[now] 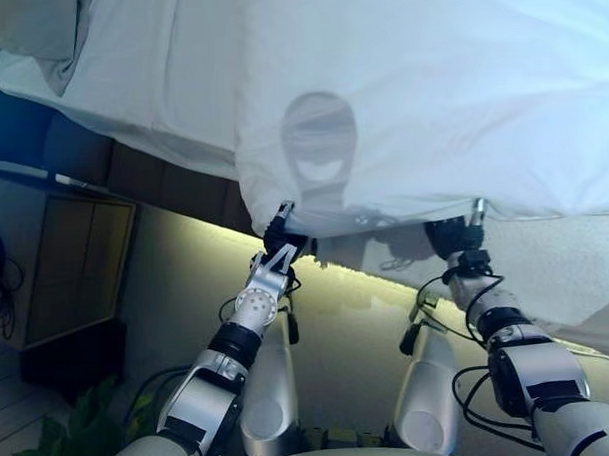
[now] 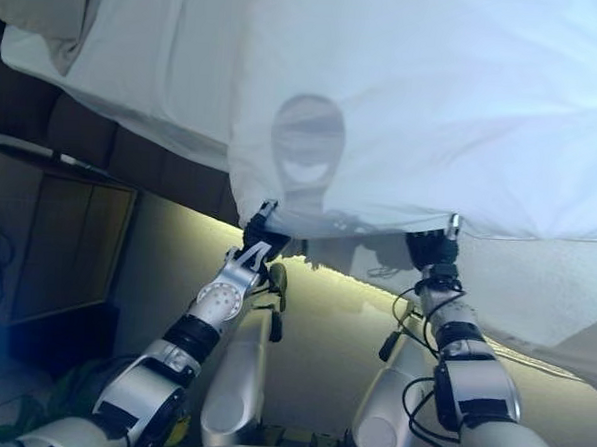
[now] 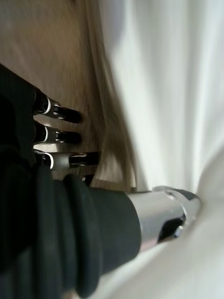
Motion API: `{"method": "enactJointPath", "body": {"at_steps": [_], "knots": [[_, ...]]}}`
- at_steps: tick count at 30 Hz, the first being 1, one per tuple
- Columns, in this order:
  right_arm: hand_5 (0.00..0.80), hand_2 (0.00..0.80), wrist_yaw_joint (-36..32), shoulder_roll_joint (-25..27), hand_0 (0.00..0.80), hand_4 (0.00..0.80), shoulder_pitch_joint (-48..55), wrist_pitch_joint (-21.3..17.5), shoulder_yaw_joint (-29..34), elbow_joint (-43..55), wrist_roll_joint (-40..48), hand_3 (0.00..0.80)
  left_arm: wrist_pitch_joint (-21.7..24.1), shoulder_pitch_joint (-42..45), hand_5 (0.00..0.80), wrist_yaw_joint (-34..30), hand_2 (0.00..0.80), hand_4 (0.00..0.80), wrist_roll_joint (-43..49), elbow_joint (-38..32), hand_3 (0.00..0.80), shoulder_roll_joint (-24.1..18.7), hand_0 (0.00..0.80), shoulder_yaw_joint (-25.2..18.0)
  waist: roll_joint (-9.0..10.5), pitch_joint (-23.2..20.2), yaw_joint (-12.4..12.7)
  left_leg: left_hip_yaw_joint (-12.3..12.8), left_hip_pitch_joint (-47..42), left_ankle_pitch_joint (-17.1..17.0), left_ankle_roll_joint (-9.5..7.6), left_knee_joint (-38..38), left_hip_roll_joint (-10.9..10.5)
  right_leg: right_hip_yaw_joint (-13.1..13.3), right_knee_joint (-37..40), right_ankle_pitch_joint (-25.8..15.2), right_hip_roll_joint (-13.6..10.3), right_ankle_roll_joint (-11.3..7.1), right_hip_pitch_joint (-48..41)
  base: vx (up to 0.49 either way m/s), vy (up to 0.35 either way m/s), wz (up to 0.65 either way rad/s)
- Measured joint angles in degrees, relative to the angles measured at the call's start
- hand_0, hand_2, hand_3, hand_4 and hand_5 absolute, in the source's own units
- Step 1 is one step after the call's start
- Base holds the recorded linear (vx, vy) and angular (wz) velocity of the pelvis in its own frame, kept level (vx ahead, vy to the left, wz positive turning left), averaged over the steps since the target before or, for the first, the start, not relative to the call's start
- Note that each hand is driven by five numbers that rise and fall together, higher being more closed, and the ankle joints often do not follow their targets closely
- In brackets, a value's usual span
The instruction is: Make the bed neatly
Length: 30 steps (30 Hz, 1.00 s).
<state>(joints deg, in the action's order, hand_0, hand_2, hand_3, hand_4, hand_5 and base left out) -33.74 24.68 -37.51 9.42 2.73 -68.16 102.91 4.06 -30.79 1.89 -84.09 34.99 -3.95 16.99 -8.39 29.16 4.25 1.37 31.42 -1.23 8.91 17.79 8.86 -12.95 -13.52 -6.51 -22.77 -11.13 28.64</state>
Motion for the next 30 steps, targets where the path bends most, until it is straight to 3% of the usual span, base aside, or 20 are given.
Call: {"method": "enactJointPath", "body": {"at_steps": [7,22,23,24,30], "knots": [[0.000,0.000,-1.4,3.9,0.000,0.000,-0.7,1.0,4.5,-1.4,2.3,0.000,-0.8,1.4,0.800,-3.0,0.800,0.800,-0.1,-0.4,0.800,-1.2,0.800,-0.9,-1.56,0.3,0.3,0.1,0.5,0.0,-0.15,0.0,-0.8,0.2,-0.2,0.0,-0.7,-0.18,0.8,-0.014,0.047,0.01],[0.000,0.000,-3.3,10.9,0.000,0.000,-0.6,0.9,12.4,-2.1,2.5,0.000,-2.5,3.8,0.800,-6.2,0.800,0.800,-0.5,-0.4,0.800,-3.4,0.800,-5.3,-1.67,0.2,-0.2,0.3,0.5,-0.1,0.06,-0.6,-0.9,0.9,-0.1,-0.1,-0.6,-0.43,1.6,0.002,0.007,-0.02],[0.530,0.530,-3.3,11.3,0.530,0.530,-0.5,0.8,13.1,-2.1,2.6,0.530,-2.6,3.9,0.800,-6.5,0.800,0.800,-0.5,-0.3,0.800,-3.4,0.800,-6.1,-1.67,0.2,-0.3,0.3,0.5,-0.1,0.03,-0.6,-0.8,0.8,-0.1,-0.1,-0.6,-0.43,1.6,-0.008,-0.043,-0.02],[0.800,0.800,-3.3,11.8,0.800,0.800,-0.4,0.8,13.1,-2.1,2.5,0.800,-2.7,4.0,0.800,-6.6,0.800,0.800,-0.5,-0.3,0.800,-3.6,0.800,-6.5,-1.67,0.2,-0.3,0.3,0.5,-0.1,0.01,-0.6,-0.8,0.9,-0.1,-0.1,-0.6,-0.42,1.6,-0.011,-0.038,-0.02],[0.800,0.800,-3.2,12.4,0.800,0.800,-0.3,0.8,13.4,-2.1,2.5,0.800,-3.0,4.1,0.800,-7.0,0.800,0.800,-0.5,-0.2,0.800,-3.8,0.800,-7.2,-1.65,0.3,-0.4,0.3,0.8,0.0,-0.02,-0.6,-0.6,0.9,0.1,-0.2,-0.3,-0.39,1.7,0.000,0.000,0.00]]}}
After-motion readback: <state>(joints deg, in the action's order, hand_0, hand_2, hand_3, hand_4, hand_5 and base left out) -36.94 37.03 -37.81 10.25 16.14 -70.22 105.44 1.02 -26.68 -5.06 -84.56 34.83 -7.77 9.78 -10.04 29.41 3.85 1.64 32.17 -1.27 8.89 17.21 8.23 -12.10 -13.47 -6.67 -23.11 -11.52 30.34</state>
